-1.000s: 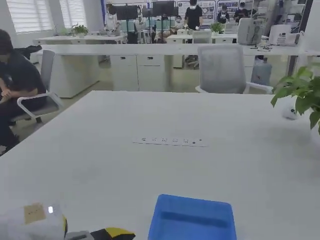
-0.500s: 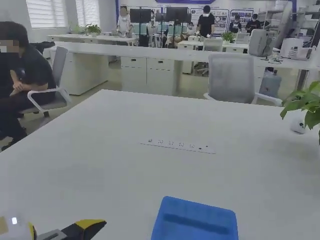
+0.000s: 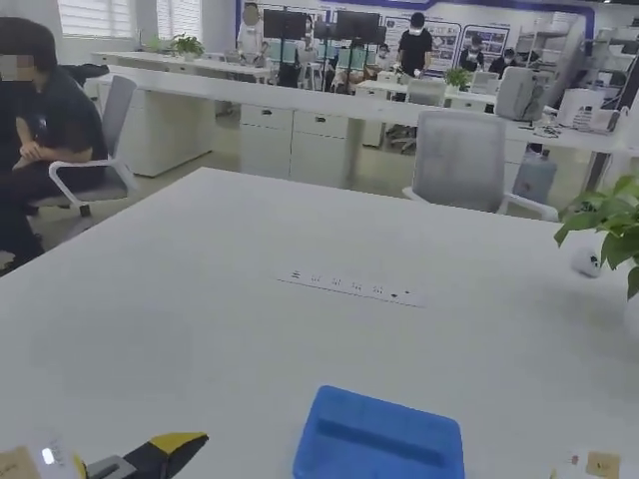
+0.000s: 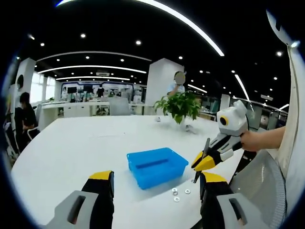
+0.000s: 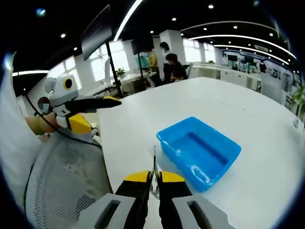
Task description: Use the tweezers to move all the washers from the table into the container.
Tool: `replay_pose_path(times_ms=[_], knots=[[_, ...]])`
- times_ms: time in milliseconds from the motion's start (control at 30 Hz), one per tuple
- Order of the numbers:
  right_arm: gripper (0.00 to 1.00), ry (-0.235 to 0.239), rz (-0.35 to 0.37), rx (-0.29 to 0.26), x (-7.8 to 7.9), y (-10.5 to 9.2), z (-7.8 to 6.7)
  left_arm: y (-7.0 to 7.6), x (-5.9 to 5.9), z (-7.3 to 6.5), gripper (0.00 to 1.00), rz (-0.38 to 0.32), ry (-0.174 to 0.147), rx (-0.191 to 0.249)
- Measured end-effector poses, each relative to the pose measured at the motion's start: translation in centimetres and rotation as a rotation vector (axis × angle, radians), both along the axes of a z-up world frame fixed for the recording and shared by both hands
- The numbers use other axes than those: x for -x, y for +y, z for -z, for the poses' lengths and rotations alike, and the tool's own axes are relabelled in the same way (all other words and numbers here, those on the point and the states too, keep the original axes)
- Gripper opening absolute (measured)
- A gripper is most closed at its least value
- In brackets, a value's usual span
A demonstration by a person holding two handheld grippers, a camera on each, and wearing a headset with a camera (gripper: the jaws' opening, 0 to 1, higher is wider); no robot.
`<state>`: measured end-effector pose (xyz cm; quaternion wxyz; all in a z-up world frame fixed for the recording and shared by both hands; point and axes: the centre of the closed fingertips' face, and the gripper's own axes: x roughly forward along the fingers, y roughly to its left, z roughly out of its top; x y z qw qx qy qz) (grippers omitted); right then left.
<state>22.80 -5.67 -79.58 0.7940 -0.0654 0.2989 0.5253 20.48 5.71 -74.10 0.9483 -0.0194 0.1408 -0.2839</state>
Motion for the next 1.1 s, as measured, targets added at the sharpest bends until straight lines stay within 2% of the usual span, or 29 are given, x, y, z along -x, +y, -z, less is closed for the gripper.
replay_pose_path(times_ms=[67,133,233,400,600,700,900,1100], knots=[[0.03,0.018,0.016,-0.015,-0.1,0.1,0.3,0.2,0.0,0.2,0.74,-0.009,0.003,-0.001],[0.03,0.056,0.033,-0.043,-0.2,0.4,0.8,0.3,0.0,0.3,0.74,-0.008,0.007,0.001],[0.03,0.092,0.083,-0.069,-0.8,0.3,1.0,0.3,0.0,0.3,0.73,-0.008,-0.001,-0.019],[0.03,0.093,0.128,-0.122,-2.0,0.0,-1.2,0.5,0.0,0.3,0.74,-0.012,-0.011,-0.026],[0.03,0.044,0.165,-0.142,-4.2,-0.9,-3.8,0.6,0.0,0.1,0.75,-0.02,-0.022,-0.024],[0.03,0.031,0.187,-0.137,-5.5,-1.3,-4.1,0.7,0.0,0.1,0.76,-0.024,-0.028,-0.032],[0.03,0.012,0.208,-0.092,-7.5,-1.6,-3.4,0.8,0.0,0.2,0.77,-0.027,-0.029,-0.052],[0.03,0.007,0.217,-0.043,-9.8,-1.6,-1.7,0.8,-0.1,0.5,0.82,-0.034,-0.044,-0.118]])
